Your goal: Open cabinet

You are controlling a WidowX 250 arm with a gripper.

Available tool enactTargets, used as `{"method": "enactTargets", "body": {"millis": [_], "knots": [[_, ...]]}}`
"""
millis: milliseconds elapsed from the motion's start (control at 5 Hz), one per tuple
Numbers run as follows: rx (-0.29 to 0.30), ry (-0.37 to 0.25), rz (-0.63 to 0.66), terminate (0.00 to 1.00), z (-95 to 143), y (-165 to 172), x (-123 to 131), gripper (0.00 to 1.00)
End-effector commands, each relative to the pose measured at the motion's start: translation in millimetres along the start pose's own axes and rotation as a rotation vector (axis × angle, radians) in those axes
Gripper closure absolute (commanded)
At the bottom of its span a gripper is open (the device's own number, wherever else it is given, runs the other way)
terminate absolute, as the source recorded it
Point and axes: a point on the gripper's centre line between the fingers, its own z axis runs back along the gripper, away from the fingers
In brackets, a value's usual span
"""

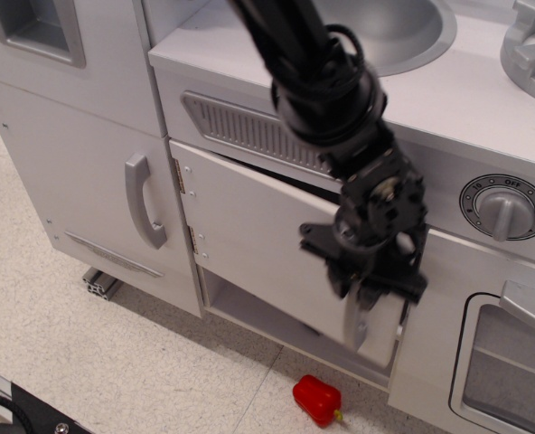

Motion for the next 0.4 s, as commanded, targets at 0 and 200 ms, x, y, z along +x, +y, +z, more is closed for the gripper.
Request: {"method": "enactTargets", "body": {"millis": [0, 200], "knots": [[-0.008, 0.045, -0.029, 0.0, 36.2, 20.0, -19.1, 1.0], [-0.003, 0.104, -0.088, 0.0, 65.2, 33.9, -15.2, 0.0]]}}
